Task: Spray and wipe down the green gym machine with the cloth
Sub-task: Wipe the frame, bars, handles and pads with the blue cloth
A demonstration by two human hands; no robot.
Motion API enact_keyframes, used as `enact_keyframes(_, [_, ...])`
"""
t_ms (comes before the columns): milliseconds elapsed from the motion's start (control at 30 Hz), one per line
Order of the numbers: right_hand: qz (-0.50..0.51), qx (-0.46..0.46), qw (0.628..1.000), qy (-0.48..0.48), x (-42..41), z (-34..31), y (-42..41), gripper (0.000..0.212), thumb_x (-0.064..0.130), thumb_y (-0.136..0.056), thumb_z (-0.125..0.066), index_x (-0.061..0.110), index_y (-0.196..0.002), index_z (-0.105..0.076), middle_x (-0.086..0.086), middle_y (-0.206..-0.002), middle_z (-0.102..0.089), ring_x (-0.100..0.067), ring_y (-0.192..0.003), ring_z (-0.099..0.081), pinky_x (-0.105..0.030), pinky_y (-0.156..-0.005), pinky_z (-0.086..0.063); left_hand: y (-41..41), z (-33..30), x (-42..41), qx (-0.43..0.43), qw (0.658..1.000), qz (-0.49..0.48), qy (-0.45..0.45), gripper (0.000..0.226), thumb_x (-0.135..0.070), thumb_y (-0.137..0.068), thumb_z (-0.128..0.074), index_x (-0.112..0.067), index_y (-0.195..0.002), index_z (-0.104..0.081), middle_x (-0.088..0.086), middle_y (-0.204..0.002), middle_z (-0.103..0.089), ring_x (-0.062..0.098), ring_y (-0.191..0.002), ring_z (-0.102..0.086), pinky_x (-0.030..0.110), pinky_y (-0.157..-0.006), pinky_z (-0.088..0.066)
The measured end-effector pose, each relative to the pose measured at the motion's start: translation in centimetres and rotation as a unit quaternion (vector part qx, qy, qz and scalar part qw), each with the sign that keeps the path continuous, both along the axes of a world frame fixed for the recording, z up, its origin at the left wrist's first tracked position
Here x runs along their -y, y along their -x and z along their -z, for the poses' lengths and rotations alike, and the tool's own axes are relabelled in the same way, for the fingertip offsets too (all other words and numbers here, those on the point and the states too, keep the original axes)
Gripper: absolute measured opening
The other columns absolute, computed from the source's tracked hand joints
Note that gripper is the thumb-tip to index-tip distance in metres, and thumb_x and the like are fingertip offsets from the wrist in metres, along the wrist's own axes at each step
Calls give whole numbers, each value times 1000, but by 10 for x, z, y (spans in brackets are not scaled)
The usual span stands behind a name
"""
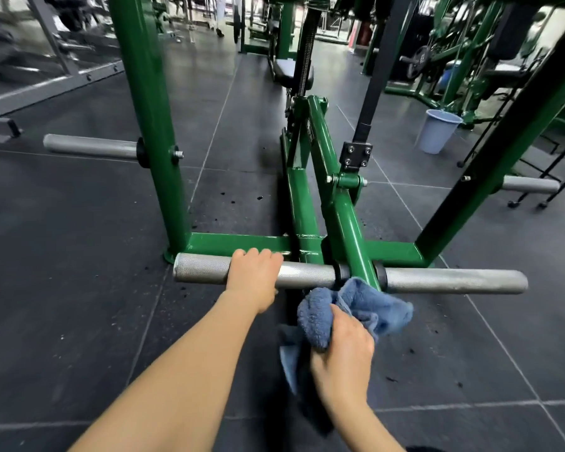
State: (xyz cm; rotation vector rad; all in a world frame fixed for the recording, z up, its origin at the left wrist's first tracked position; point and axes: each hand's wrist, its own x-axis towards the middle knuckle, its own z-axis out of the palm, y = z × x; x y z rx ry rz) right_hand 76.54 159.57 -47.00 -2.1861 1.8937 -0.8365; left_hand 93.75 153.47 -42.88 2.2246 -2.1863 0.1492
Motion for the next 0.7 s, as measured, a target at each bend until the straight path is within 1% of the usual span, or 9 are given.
enact_keyframes(67, [73,221,971,-53,-12,-5,-9,40,6,-67,-66,24,-102,-60,9,-91,-65,-22,-91,-61,-33,-78,-46,-1,1,0,5,1000,-2,-2,45,-42,-85,-66,-23,-122,-47,-2,-118,-55,23,-110,-52,37,-92,-35])
enact_keyframes(133, [177,425,877,-140,-19,-12,-15,37,7,-74,-73,17,-107,-58,2,-94,-65,-21,-92,-62,-29,-78,-44,0,1,1,7,1000,-9,-14,47,-41,-85,-66,-24,-124,-46,-2,-119,-55,22,-111,-51,37,-92,-34])
enact_keyframes(167, [217,492,823,-180,-21,-15,-17,36,9,-76,-75,11,-108,-58,-2,-95,-65,-23,-91,-62,-27,-77,-43,0,0,2,5,1000,-13,-21,47,-40,-85,-66,-25,-125,-46,-3,-120,-55,22,-111,-51,37,-93,-34])
enact_keyframes(200, [240,524,791,-204,-22,-17,-18,36,12,-78,-75,6,-109,-57,-5,-97,-64,-23,-90,-61,-27,-76,-42,1,-1,3,4,999,-17,-30,48,-39,-85,-65,-25,-127,-45,-3,-120,-55,22,-112,-51,37,-94,-35])
enact_keyframes(333, [215,545,785,-198,-6,-36,-22,37,25,-87,-69,4,-114,-55,-7,-106,-64,-21,-94,-60,-27,-77,-43,7,-3,6,16,998,-42,-49,49,-37,-85,-63,-27,-129,-45,-4,-122,-55,21,-113,-51,36,-95,-36])
enact_keyframes(433, [232,591,737,-231,18,-46,-31,35,29,-93,-60,-1,-110,-56,-12,-102,-63,-21,-85,-57,-26,-70,-41,9,-5,7,7,996,-60,-59,49,-48,-87,-56,-29,-131,-45,-3,-124,-55,21,-115,-51,36,-96,-35])
enact_keyframes(567, [274,645,645,-306,44,-45,-39,26,17,-94,-58,-4,-110,-58,-12,-103,-62,-29,-90,-59,-29,-71,-42,12,-8,9,-2,994,-76,-77,48,-50,-89,-50,-32,-133,-44,-4,-125,-54,20,-119,-49,36,-100,-33])
enact_keyframes(633, [274,682,595,-324,50,-33,-39,17,3,-91,-58,-3,-107,-59,-15,-99,-63,-30,-83,-62,-33,-67,-48,12,-9,8,5,994,-80,-77,49,-45,-87,-55,-33,-133,-44,-5,-124,-54,20,-118,-49,35,-99,-33])
enact_keyframes(700, [248,698,587,-326,52,-17,-36,11,-5,-87,-56,-1,-96,-61,-20,-92,-64,-29,-77,-62,-38,-68,-53,13,-9,7,13,994,-82,-76,51,-38,-83,-59,-34,-132,-44,-7,-123,-55,19,-117,-50,34,-99,-33])
